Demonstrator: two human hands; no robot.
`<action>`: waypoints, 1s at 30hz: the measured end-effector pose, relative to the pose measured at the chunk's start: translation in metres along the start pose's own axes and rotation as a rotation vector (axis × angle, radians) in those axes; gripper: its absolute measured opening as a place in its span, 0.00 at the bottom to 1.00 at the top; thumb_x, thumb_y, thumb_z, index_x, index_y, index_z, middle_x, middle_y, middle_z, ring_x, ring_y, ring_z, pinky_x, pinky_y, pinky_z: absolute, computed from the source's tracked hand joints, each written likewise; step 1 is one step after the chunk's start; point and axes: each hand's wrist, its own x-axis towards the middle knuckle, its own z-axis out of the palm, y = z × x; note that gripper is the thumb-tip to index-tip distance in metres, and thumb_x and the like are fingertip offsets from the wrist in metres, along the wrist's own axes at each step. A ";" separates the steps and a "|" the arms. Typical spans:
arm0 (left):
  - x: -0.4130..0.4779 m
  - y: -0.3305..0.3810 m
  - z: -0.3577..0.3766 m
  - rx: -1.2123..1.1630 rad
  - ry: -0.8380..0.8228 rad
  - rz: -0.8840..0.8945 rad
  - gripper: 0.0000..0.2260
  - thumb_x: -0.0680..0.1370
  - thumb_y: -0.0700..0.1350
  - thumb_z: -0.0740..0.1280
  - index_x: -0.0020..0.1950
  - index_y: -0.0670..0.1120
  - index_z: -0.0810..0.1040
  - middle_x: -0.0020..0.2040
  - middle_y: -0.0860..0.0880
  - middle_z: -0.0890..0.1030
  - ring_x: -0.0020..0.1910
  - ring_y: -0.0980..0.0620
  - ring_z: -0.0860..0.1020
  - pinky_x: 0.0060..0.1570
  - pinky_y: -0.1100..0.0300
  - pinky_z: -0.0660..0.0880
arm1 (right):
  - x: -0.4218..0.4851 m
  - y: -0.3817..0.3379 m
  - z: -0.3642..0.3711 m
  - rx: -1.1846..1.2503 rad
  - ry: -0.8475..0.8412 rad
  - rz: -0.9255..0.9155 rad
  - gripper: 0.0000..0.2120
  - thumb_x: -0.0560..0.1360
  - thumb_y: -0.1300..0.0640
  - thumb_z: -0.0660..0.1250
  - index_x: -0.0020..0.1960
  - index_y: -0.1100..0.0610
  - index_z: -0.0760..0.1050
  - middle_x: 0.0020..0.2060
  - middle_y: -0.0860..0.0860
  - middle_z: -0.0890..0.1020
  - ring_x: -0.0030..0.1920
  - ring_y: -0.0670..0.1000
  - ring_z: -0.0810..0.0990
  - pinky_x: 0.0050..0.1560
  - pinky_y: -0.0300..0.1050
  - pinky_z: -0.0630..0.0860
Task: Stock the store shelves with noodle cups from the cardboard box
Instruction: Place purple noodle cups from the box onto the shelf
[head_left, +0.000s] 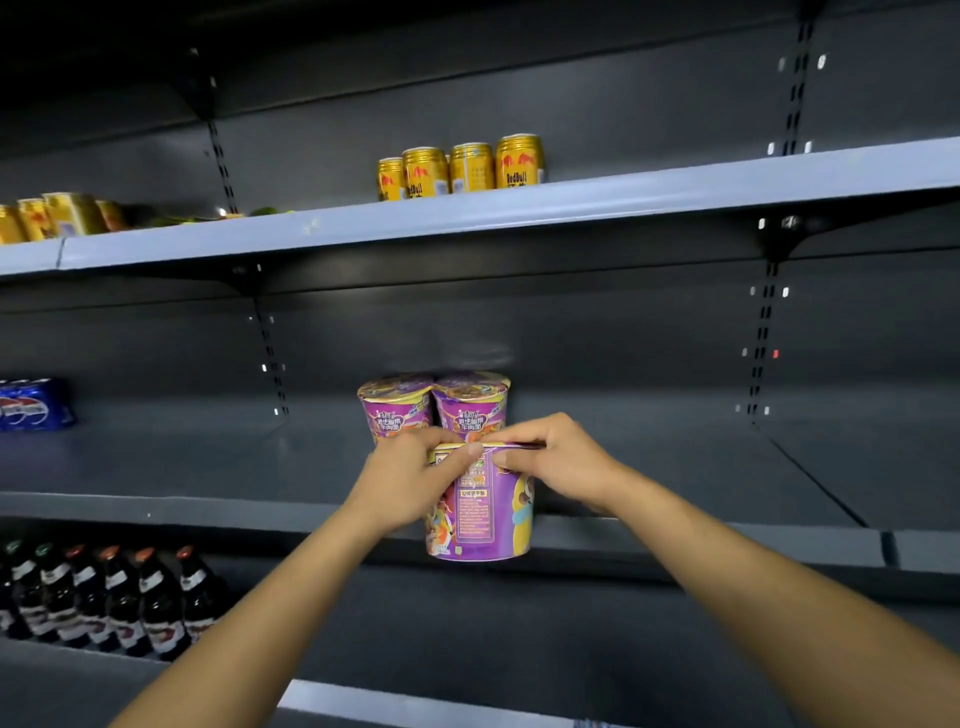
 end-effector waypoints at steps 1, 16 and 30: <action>0.006 0.003 0.000 -0.009 -0.005 0.012 0.16 0.76 0.61 0.62 0.49 0.52 0.81 0.39 0.55 0.83 0.39 0.60 0.80 0.45 0.56 0.77 | 0.003 -0.001 -0.005 0.001 0.001 -0.006 0.11 0.73 0.60 0.70 0.50 0.46 0.83 0.49 0.48 0.85 0.51 0.47 0.83 0.57 0.51 0.78; 0.088 0.006 0.070 -0.048 -0.095 0.125 0.19 0.75 0.61 0.65 0.59 0.51 0.80 0.54 0.56 0.81 0.50 0.61 0.78 0.47 0.70 0.71 | 0.036 0.055 -0.072 -0.145 0.151 -0.006 0.13 0.71 0.63 0.72 0.52 0.50 0.83 0.52 0.45 0.84 0.53 0.42 0.81 0.59 0.46 0.77; 0.144 0.004 0.115 0.126 -0.121 0.175 0.31 0.72 0.67 0.58 0.69 0.52 0.73 0.71 0.50 0.70 0.70 0.54 0.67 0.66 0.63 0.63 | 0.072 0.100 -0.110 -0.392 0.212 -0.052 0.15 0.71 0.58 0.73 0.56 0.48 0.81 0.58 0.43 0.81 0.63 0.43 0.74 0.69 0.48 0.66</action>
